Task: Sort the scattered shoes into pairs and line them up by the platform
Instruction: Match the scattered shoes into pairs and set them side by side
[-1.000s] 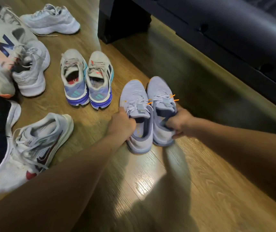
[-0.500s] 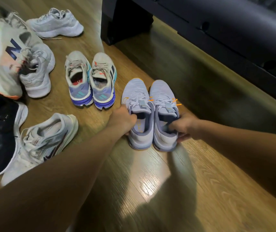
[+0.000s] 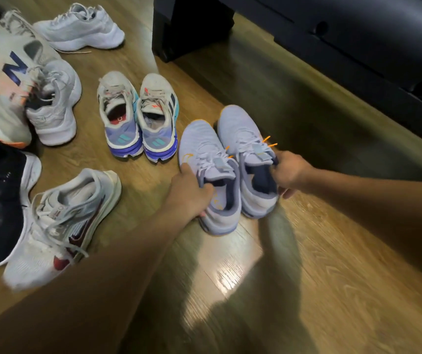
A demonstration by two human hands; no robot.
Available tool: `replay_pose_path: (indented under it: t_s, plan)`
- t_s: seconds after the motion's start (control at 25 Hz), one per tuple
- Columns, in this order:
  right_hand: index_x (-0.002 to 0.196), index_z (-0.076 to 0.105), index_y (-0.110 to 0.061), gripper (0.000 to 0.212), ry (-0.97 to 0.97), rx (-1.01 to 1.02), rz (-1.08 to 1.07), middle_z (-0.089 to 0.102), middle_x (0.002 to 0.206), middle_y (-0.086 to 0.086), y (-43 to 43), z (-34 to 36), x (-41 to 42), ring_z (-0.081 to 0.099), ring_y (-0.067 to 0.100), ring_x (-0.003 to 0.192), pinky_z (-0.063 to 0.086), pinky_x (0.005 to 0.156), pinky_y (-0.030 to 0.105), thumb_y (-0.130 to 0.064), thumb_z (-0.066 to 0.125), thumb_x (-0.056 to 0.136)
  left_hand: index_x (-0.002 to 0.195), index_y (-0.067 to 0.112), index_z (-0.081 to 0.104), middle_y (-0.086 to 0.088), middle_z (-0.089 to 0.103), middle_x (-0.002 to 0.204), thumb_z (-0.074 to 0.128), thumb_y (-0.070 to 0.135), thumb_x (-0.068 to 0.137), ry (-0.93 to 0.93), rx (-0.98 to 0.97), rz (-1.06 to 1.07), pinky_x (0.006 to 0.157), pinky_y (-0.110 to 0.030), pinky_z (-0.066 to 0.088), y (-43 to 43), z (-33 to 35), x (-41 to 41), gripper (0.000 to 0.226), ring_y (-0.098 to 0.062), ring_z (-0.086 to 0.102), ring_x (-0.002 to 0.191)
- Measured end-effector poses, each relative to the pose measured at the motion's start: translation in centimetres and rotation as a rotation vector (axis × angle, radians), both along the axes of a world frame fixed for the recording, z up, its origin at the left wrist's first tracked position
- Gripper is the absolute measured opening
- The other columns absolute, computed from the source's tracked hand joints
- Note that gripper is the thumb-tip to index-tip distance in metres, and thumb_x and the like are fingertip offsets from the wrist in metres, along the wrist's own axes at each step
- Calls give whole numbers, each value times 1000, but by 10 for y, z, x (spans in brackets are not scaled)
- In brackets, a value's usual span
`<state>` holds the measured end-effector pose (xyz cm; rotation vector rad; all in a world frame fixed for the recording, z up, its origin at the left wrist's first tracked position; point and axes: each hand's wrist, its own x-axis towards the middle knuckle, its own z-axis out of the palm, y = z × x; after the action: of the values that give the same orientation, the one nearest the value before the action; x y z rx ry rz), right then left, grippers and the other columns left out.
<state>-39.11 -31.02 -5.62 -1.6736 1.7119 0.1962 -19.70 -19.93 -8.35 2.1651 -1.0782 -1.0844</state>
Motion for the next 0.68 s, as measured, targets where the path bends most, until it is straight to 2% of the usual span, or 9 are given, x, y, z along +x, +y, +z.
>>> replay_pose_path:
  t_s: [0.08, 0.16, 0.24, 0.36, 0.48, 0.56, 0.68]
  plan:
    - [113, 55, -10, 28, 73, -9, 24, 68, 85, 20, -11, 2, -2, 71, 31, 59, 60, 50, 44, -10, 35, 94, 123, 4, 39, -24, 57, 118, 50, 14, 85, 19, -53, 78, 69, -46, 60, 4, 0, -4, 40, -43, 67, 84]
    - [111, 55, -9, 25, 97, -24, -8, 68, 83, 20, -18, 4, -5, 70, 31, 55, 59, 47, 42, -10, 37, 94, 129, 3, 38, -26, 55, 125, 46, 7, 86, -58, -97, 104, 87, -42, 52, 1, 2, -3, 44, -45, 58, 108]
    - [107, 55, -7, 21, 76, -16, -30, 68, 80, 20, -18, 2, -1, 69, 29, 51, 56, 42, 37, -10, 38, 94, 136, 3, 37, -26, 54, 129, 44, 3, 86, -127, -128, 44, 92, -40, 44, -3, 3, 3, 51, -43, 53, 116]
    - [106, 54, -8, 21, -39, 42, -10, 66, 85, 18, -16, -3, -1, 70, 31, 53, 54, 40, 32, -8, 36, 95, 128, 8, 46, -21, 60, 123, 43, 2, 84, -28, -159, 33, 90, -38, 46, -2, -2, 15, 45, -39, 56, 112]
    - [111, 55, -17, 20, -166, 117, -70, 64, 102, 12, -22, 5, -14, 71, 32, 71, 59, 51, 36, -7, 44, 98, 125, 13, 55, -18, 65, 117, 42, 6, 74, 233, -164, 171, 91, -44, 50, 7, -14, 30, 53, -33, 62, 107]
    - [115, 55, -21, 24, -209, 161, -87, 62, 111, 10, -24, 7, -21, 70, 33, 79, 60, 54, 36, -6, 46, 99, 124, 12, 58, -21, 66, 114, 42, 1, 77, 331, -101, 244, 81, -43, 55, 9, -24, 38, 51, -33, 65, 100]
    - [120, 56, -19, 28, -263, 214, -98, 62, 115, 11, -24, 5, -20, 70, 36, 85, 61, 60, 39, -5, 48, 98, 120, 10, 61, -21, 68, 110, 42, -7, 84, 388, -35, 296, 62, -32, 57, 8, -30, 39, 45, -28, 66, 84]
